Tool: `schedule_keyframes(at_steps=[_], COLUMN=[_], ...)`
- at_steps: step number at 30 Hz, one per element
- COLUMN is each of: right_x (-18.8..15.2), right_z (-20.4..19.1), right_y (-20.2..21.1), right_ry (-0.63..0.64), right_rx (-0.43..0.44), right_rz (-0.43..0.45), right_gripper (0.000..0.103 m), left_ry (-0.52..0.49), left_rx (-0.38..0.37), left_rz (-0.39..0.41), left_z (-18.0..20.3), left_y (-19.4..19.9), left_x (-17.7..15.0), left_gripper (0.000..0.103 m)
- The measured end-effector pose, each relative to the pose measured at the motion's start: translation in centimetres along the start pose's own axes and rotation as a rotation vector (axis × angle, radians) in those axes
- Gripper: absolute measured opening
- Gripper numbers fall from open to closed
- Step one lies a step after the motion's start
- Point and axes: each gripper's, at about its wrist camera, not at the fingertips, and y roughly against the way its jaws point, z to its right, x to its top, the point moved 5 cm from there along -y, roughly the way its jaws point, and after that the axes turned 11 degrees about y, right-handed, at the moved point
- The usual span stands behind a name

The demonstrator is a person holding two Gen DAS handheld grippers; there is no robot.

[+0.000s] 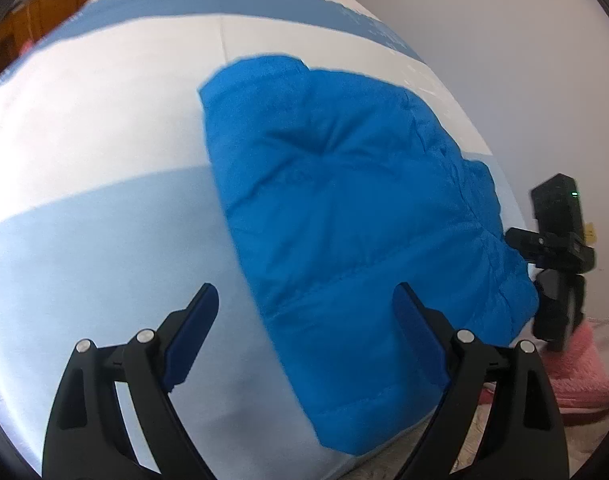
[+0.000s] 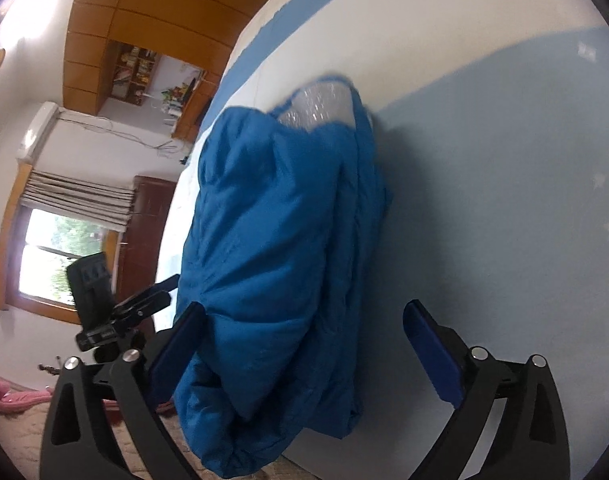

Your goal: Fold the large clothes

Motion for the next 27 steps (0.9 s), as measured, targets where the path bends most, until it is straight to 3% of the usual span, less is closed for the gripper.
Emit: schedule_keyframes(at_steps=[2, 5, 16, 20, 22, 27], right_x=[0.1, 0.1, 0.8, 1.6, 1.9, 2.0], right_z=[0.5, 1.4, 1.5, 1.0, 0.1, -0.4], right_y=[-0.4, -1.2, -3.2, -4.6, -5.7, -5.7], right_ry=[-0.028, -0.055, -0.036, -0.022, 0.013, 0.026], right_rx=[0.040, 0.086, 0.155, 0.189, 0.182, 0.196], right_rz=[0.006, 0.003, -0.023, -0.032, -0.056, -0.037], right_gripper=[0.099, 0.099, 0.099, 0.099, 0.095, 0.077], left_ry=[0.013, 0.083, 0.189, 0.156, 0.155, 0.111], left_rx=[-0.024, -0.122, -0.399, -0.416, -0.404, -0.355], left_rz=[-0.023, -0.063, -0.171, -0.170, -0.159, -0.105], left_z=[-0.4, -1.4, -2.5, -1.8, -1.5, -0.3], left_y=[-1.0, -2.2, -5.7, -6.1, -6.0, -4.5], left_x=[-0.1, 0.0, 0.4, 0.5, 0.4, -0.5], left_gripper=[0.090, 0.093, 0.100, 0.101, 0.100, 0.079])
